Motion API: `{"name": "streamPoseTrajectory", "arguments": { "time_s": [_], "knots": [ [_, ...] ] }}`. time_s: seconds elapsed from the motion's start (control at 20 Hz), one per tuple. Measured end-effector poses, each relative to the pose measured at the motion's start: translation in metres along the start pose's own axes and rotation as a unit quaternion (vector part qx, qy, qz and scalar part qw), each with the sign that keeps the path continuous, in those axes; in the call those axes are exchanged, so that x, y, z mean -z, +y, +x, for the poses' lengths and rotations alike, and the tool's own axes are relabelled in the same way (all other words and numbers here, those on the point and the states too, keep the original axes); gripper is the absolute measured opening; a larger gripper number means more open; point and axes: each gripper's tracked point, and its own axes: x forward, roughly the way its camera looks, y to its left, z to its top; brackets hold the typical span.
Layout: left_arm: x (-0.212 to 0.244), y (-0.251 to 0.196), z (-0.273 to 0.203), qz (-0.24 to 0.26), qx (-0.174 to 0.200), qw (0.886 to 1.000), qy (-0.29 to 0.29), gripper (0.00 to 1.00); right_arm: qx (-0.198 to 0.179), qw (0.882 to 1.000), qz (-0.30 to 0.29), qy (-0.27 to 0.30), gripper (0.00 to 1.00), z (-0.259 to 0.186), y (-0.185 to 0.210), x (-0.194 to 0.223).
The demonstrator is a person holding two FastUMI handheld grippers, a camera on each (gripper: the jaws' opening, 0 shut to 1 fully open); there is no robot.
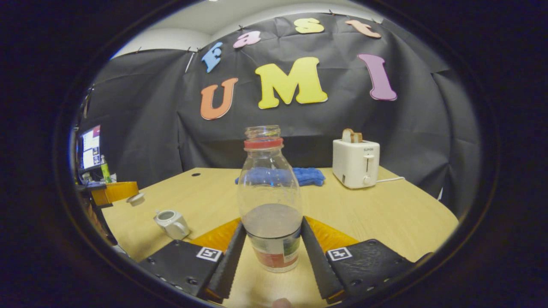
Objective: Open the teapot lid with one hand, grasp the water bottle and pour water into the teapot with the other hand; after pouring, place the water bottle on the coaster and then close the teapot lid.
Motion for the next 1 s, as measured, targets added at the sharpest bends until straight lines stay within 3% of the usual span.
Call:
{"name": "streamPoseTrajectory", "arguments": {
  "time_s": [0.2, 0.4, 0.6, 0.8, 1.0],
  "knots": [
    [0.005, 0.012, -0.002, -0.008, -0.005, 1.000, 0.004, 0.03, 0.007, 0.992, -0.127, -0.009, 0.69, 0.007, 0.013, -0.020],
    [0.001, 0.019, -0.005, -0.009, -0.004, 1.000, -0.005, 0.03, 0.001, 0.965, -0.262, 0.008, 0.69, 0.023, 0.036, -0.022],
    [-0.003, 0.029, -0.010, 0.004, -0.007, 1.000, -0.012, 0.03, 0.006, 0.914, -0.405, 0.003, 0.69, 0.036, 0.053, -0.024],
    [-0.007, 0.038, -0.014, -0.001, -0.002, 1.000, -0.022, 0.03, 0.016, 0.863, -0.504, -0.007, 0.70, 0.046, 0.062, -0.018],
    [-0.002, 0.048, -0.017, -0.002, -0.007, 1.000, -0.020, 0.03, 0.035, 0.798, -0.600, -0.039, 0.69, 0.052, 0.074, -0.018]
  ]
}}
